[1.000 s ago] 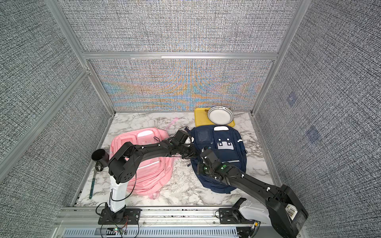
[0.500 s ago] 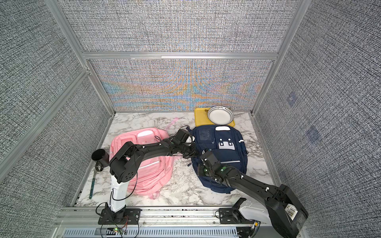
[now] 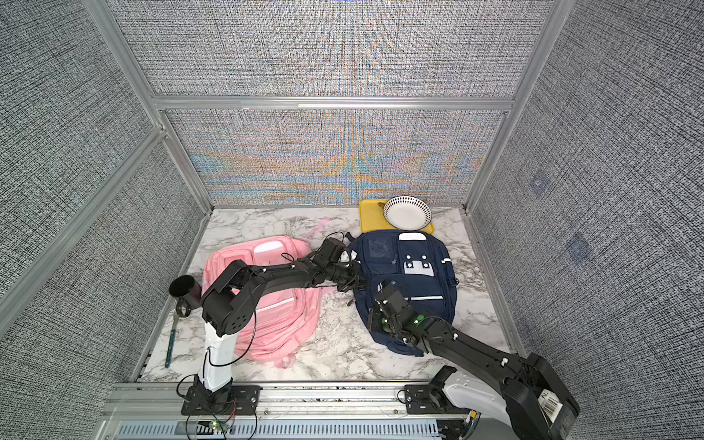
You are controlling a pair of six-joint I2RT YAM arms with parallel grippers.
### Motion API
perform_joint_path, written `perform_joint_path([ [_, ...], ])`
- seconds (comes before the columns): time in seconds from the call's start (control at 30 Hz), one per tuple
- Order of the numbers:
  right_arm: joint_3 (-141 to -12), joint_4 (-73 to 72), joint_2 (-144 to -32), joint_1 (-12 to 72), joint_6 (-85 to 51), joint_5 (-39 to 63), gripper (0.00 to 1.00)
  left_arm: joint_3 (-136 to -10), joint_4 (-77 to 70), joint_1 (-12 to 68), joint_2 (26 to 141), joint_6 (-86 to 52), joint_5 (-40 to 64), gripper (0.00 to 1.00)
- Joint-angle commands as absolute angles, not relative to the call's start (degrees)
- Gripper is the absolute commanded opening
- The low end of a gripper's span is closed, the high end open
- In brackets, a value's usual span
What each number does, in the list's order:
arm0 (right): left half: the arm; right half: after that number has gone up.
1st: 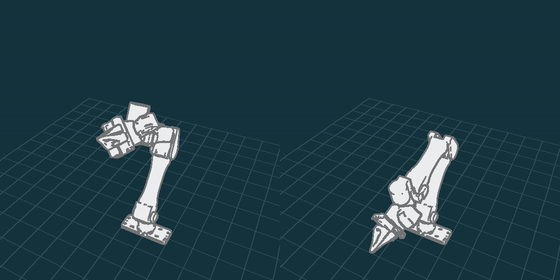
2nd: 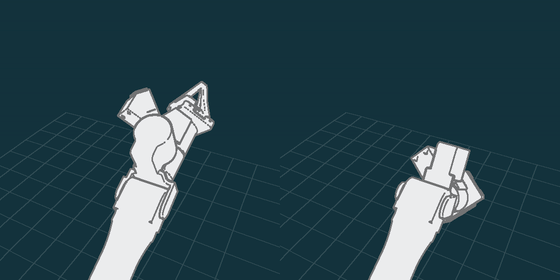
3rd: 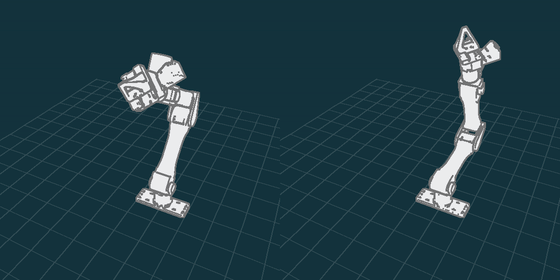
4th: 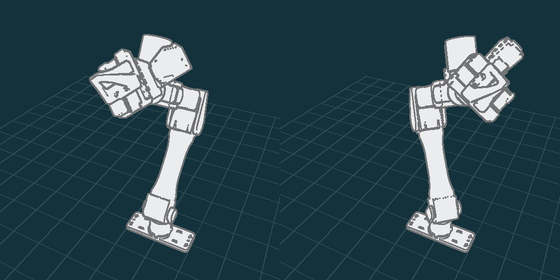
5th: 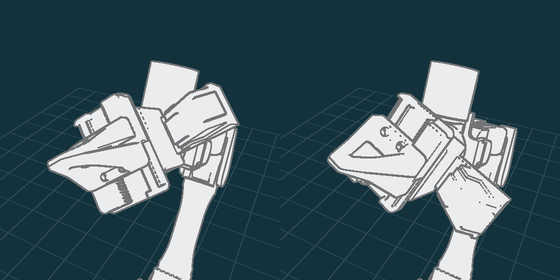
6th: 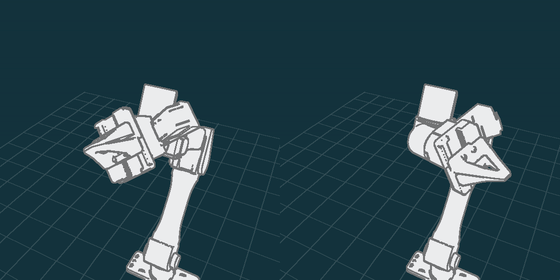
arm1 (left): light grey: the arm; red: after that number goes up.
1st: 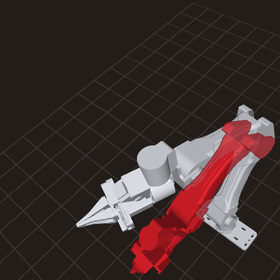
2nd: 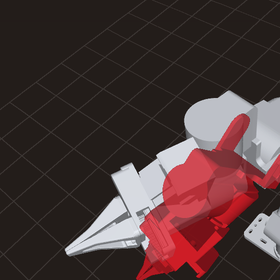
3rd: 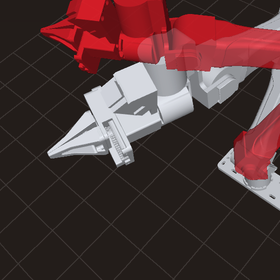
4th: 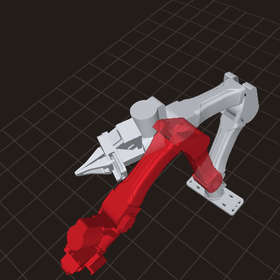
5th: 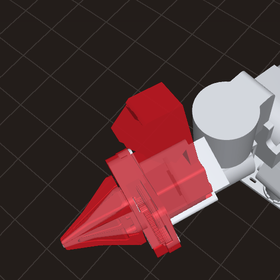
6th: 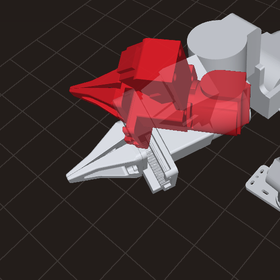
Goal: Zip up the backpack
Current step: Zip the zipper on the backpack.
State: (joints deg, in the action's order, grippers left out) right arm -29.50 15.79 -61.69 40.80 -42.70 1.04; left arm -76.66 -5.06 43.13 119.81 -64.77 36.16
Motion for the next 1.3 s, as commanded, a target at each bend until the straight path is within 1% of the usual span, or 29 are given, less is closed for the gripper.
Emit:
perform_joint_path([
  [0.0,-29.4,23.1,-61.3,40.8,-42.7,-0.1,0.0,-77.1,-11.0,41.9,119.2,-65.6,32.8,0.0],
  [0.47,-27.6,27.6,-56.9,40.8,-43.0,-2.5,0.0,-76.7,-8.5,39.6,118.9,-63.5,32.6,0.0],
  [0.63,-27.2,22.6,-57.8,40.9,-42.5,-1.0,0.0,-76.3,-8.4,39.7,119.1,-63.4,32.8,0.0],
  [0.67,-27.1,21.1,-58.6,41.1,-42.3,-0.6,0.0,-76.1,-8.4,39.8,119.0,-63.2,32.8,0.01],
  [0.7,-27.1,19.9,-59.3,41.4,-42.0,-0.6,0.0,-75.7,-8.5,39.8,118.8,-62.9,32.7,0.05],
  [0.77,-27.2,17.8,-60.7,41.8,-41.5,-0.7,0.0,-75.2,-7.7,39.8,118.4,-61.8,32.4,0.12],
  [0.83,-27.2,16.1,-62.0,42.2,-41.6,-0.8,0.0,-75.6,-4.4,39.8,117.9,-59.0,31.4,0.21],
  [0.87,-27.2,15.5,-62.5,42.5,-41.6,-1.0,0.0,-75.7,-2.9,39.9,117.5,-57.7,31.3,0.26],
  [0.9,-27.2,15.1,-63.0,42.7,-41.7,-1.3,0.0,-75.9,-1.5,39.9,117.2,-56.3,31.4,0.3],
  [1.0,-26.7,14.4,-63.2,43.2,-42.0,-2.3,0.0,-76.4,2.1,40.2,115.6,-52.1,31.5,0.33],
  [1.1,-26.3,13.9,-62.5,43.4,-42.4,-3.4,0.0,-77.2,6.0,41.3,114.3,-48.6,31.9,0.33],
  [1.27,-27.1,11.2,-61.3,43.7,-42.9,-4.0,0.0,-75.3,8.4,43.9,111.4,-48.9,32.6,0.33],
])
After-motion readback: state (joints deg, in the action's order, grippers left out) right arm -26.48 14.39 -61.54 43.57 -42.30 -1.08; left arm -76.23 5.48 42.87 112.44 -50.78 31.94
